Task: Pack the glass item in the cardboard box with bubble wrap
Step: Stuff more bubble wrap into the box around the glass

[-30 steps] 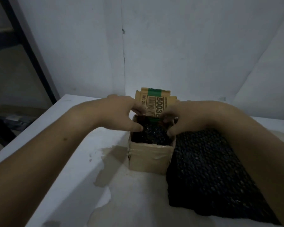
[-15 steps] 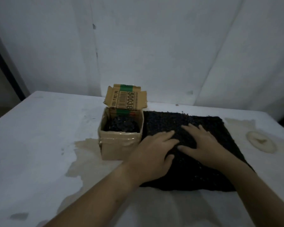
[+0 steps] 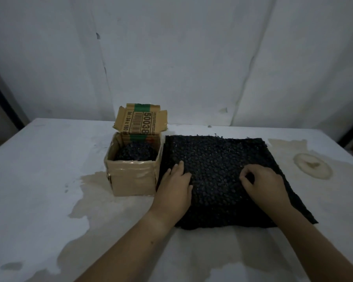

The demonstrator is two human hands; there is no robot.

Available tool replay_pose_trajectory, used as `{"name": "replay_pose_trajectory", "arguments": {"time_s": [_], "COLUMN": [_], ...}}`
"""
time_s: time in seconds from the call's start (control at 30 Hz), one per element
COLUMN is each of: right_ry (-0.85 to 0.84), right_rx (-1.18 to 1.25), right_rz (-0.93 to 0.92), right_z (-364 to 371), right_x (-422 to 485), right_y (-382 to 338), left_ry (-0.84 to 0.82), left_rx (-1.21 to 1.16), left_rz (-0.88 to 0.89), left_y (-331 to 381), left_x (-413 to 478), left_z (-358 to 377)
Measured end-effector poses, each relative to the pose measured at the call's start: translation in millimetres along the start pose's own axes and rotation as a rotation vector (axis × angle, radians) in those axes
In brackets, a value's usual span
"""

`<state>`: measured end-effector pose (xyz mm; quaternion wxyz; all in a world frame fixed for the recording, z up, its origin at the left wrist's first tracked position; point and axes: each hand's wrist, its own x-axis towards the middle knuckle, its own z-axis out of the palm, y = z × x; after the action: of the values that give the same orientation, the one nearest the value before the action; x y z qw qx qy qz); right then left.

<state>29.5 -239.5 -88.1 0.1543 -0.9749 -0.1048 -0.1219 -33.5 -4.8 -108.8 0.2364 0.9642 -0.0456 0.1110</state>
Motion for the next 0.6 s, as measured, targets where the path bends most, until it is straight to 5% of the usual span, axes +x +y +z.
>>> {"name": "replay_pose_trajectory", "arguments": {"time_s": [0.17,0.4,0.6], "right_ry": [-0.035,0.039,0.230], "right_rx": [-0.005,-0.030,0.269], "right_rz": [0.029,-0.023,-0.068], "right_z": [0.6,-5.5,-26.1], "right_x": [-2.7,-2.9,1.4], "right_y": [-0.2,-3.9,-21.3], "left_ry": [0.185,0.304,0.473], "left_rx": [-0.258,-0.289,-0.389], "left_rz": [0.138,0.252,0.377], "left_y": [7.0,19.8,29.4], "left_x": [-0.7,6.4,14.0], "left_z": [-11.1,-43.0,-118.6]}}
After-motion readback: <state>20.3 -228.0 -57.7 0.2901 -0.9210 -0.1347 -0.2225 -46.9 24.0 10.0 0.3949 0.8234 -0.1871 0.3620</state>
